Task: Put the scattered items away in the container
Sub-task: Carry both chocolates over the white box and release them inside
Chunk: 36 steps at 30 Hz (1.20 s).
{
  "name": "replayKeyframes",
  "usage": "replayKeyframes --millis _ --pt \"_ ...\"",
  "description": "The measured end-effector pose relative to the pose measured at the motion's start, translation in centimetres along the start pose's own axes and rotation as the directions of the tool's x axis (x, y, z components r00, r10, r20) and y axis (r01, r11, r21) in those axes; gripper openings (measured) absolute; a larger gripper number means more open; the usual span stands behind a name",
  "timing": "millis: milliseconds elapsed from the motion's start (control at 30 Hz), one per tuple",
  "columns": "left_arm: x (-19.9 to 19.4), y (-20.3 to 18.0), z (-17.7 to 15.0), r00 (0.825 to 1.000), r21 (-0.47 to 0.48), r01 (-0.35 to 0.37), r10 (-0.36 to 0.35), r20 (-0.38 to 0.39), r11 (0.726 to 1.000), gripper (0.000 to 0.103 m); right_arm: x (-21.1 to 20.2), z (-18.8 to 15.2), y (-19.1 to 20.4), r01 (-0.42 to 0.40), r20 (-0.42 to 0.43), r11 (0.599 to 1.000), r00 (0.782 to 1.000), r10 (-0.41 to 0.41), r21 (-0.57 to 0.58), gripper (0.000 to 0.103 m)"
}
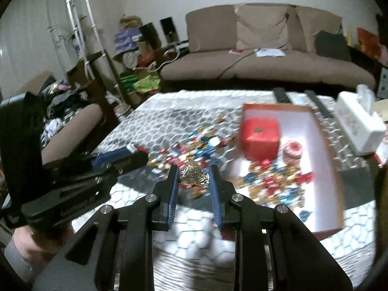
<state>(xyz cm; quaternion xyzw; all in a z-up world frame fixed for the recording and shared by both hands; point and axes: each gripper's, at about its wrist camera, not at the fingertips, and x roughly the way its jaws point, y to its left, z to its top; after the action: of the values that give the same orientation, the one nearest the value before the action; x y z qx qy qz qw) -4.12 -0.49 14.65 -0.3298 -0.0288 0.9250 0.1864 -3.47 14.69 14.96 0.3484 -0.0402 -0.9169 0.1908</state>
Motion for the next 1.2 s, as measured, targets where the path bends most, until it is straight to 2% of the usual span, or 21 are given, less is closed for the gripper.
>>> replayKeyframes --millis 267,467,800,1200 --pt "3.6 -5.6 2.1 0.998 0.018 0.059 -0.058 -0.027 0.998 0.022 -2.3 2.1 -7.5 0.112 0.012 0.993 0.994 -0.113 0.033 0.023" --pt "7.1 -7.9 2.4 0.995 0.004 0.065 -0.065 -0.074 0.998 0.022 -1.2 2.2 -11.6 0.129 -0.033 0.990 0.991 -0.127 0.053 0.023" --pt "11.0 -8.2 2.3 0.992 0.006 0.025 -0.024 -0.124 1.000 0.022 2.9 1.3 -13.7 0.112 -0.087 0.990 0.991 -0.105 0.085 0.023" --pt "13.2 -7.3 2.0 0.986 0.001 0.009 -0.009 -0.168 1.000 0.022 6.2 1.2 -14.7 0.104 -0.123 0.988 0.988 -0.090 0.112 0.023"
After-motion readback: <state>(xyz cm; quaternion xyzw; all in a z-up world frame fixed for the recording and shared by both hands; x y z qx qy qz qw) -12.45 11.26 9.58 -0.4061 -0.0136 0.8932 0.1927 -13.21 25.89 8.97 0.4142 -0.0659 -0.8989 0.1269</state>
